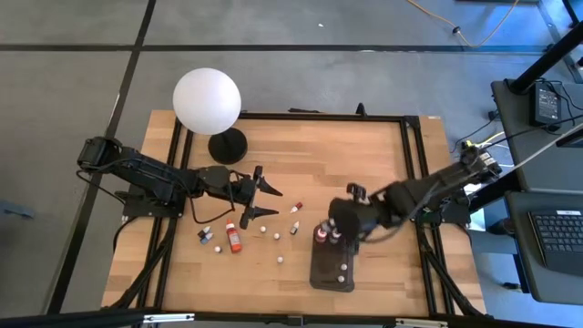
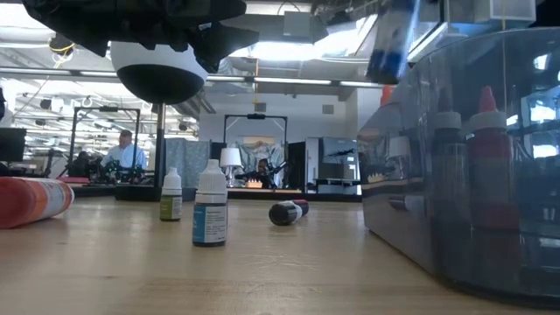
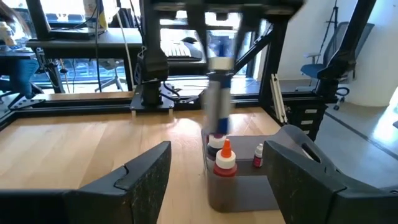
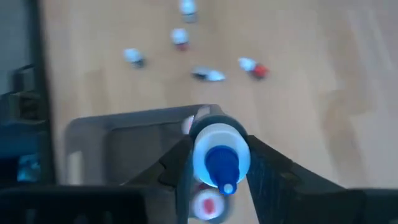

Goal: Pick & Place food coloring
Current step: Put the large blue food coloring bottle into the black bin

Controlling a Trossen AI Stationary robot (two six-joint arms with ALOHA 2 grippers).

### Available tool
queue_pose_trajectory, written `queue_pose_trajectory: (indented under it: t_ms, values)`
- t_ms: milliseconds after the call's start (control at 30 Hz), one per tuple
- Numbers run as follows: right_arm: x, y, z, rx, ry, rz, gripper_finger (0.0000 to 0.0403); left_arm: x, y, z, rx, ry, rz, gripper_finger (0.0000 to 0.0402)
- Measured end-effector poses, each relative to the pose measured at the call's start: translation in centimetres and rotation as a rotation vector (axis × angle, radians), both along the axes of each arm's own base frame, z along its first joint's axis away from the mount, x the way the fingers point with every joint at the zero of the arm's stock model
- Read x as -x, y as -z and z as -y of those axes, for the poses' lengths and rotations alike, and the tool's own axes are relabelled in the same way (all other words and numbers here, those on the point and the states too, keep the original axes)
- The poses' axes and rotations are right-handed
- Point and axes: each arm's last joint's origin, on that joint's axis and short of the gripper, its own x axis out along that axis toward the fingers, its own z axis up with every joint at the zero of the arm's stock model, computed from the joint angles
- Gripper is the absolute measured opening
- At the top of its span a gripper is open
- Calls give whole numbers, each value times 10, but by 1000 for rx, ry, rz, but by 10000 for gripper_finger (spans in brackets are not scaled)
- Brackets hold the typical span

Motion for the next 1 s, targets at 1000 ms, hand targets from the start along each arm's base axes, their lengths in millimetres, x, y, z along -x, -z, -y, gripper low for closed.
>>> queue_pose_trajectory:
  t_ms: [1000]
  values:
    - [-46,97,-61,-14,37,-146,134,0,1,0,7,0,-9,251]
